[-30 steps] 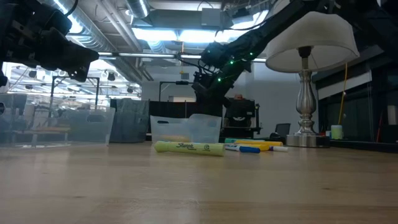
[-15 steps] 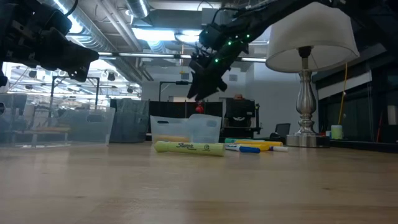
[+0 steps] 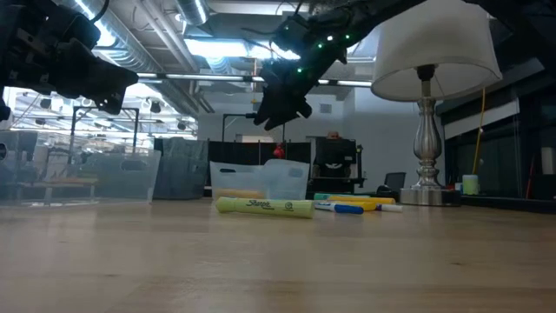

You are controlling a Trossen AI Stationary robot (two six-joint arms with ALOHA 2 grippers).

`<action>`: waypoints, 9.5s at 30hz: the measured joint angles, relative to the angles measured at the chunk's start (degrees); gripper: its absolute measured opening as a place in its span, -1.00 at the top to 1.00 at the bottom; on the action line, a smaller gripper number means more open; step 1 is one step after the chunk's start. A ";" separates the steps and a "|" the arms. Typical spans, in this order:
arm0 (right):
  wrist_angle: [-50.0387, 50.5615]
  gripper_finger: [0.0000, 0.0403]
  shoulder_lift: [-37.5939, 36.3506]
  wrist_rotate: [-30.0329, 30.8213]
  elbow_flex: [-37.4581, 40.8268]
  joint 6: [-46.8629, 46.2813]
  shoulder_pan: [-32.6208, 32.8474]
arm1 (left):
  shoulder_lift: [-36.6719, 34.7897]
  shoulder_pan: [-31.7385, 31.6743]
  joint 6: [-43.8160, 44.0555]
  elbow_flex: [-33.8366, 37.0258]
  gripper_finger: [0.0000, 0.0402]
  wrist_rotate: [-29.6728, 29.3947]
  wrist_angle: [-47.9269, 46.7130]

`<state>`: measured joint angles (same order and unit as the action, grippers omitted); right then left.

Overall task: Pick & Place Markers
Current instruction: Put the light green highlighter into the top transparent bin

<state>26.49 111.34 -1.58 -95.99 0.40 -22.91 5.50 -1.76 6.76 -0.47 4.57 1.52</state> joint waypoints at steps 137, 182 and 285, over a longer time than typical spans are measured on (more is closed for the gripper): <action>1.24 -0.05 10.76 8.23 10.82 -22.70 29.28 | 0.01 -0.01 0.00 0.01 0.97 -0.02 0.00; 1.85 0.66 10.18 4.52 8.84 -22.48 28.92 | -0.01 -0.02 0.00 0.00 0.97 -0.02 0.00; -10.48 0.63 -2.87 1.46 3.09 -5.64 10.15 | 0.23 -0.02 0.00 0.00 0.97 -0.02 0.02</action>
<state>16.01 108.47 -0.13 -92.90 -5.25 -12.76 5.73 -1.78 6.76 -0.47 4.56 1.54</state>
